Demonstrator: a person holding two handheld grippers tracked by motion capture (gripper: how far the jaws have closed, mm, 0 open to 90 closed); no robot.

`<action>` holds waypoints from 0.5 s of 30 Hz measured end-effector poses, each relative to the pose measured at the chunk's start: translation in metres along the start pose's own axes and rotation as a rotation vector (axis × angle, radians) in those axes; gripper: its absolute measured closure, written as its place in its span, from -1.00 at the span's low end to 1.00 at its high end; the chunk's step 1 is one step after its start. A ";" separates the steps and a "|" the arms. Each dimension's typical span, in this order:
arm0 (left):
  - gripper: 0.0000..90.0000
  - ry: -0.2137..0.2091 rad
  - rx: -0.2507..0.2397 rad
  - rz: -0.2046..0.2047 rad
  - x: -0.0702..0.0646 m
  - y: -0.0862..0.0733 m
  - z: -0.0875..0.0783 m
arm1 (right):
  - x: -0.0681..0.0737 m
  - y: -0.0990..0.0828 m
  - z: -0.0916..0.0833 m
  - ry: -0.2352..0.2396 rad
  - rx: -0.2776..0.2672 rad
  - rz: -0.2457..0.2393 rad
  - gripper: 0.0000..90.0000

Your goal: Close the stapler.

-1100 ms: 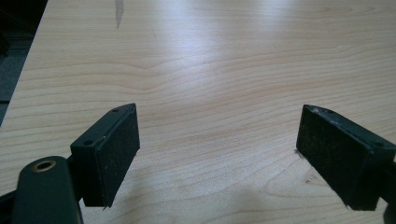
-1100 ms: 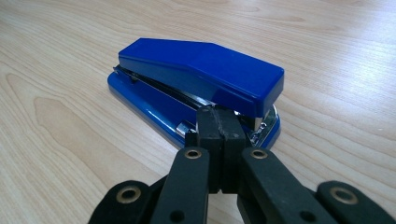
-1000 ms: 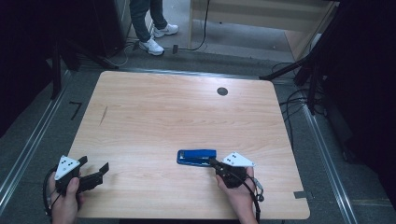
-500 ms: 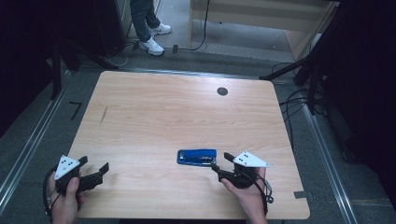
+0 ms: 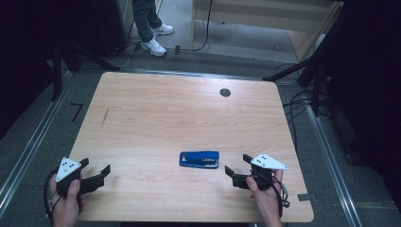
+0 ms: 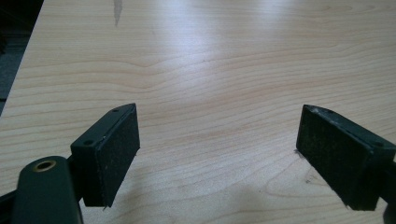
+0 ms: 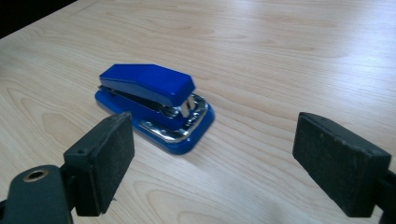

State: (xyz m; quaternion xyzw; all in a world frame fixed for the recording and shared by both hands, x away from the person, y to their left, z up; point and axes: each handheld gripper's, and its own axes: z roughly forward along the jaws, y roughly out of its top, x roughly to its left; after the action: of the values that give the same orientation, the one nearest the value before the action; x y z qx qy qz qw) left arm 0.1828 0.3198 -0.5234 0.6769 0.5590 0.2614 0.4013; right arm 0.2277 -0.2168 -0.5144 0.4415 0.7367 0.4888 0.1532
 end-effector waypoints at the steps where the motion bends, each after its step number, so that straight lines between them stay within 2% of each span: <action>1: -0.68 0.000 0.000 0.000 0.000 0.000 0.000 | -0.002 -0.001 -0.002 -0.007 -0.002 0.002 -0.72; 15: -0.68 0.003 0.004 0.003 0.000 0.000 0.000 | -0.030 -0.011 -0.028 -0.069 -0.008 0.028 -0.71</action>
State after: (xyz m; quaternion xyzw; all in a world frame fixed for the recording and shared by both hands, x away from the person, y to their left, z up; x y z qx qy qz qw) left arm 0.1830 0.3194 -0.5233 0.6781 0.5592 0.2620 0.3985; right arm 0.2211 -0.2588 -0.5166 0.4677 0.7226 0.4785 0.1734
